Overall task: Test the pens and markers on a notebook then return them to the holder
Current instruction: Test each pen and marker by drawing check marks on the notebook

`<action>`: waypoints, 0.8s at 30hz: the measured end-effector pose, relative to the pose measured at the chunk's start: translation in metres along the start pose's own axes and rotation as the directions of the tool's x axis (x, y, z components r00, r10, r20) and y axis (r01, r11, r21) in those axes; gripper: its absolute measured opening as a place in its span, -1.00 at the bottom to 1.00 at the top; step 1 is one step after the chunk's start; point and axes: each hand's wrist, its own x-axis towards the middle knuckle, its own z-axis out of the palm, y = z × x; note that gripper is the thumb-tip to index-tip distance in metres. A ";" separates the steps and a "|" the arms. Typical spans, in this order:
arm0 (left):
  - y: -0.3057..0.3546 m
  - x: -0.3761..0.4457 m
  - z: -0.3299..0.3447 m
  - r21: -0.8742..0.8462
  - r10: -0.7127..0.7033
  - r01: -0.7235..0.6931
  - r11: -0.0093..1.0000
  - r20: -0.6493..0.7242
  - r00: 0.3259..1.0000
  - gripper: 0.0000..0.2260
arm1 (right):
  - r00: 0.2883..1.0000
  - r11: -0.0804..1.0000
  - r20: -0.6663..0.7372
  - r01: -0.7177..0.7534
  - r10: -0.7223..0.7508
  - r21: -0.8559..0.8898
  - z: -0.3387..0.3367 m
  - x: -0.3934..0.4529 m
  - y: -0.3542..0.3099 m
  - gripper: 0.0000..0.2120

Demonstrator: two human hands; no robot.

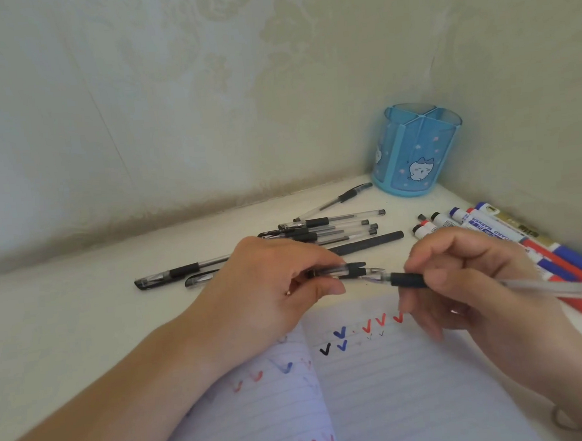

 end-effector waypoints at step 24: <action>0.016 -0.005 -0.002 -0.110 0.091 -0.079 0.991 0.107 0.990 -0.92 | 0.999 0.994 -0.053 -0.006 0.000 -0.105 0.018 -0.005 -0.003 -0.93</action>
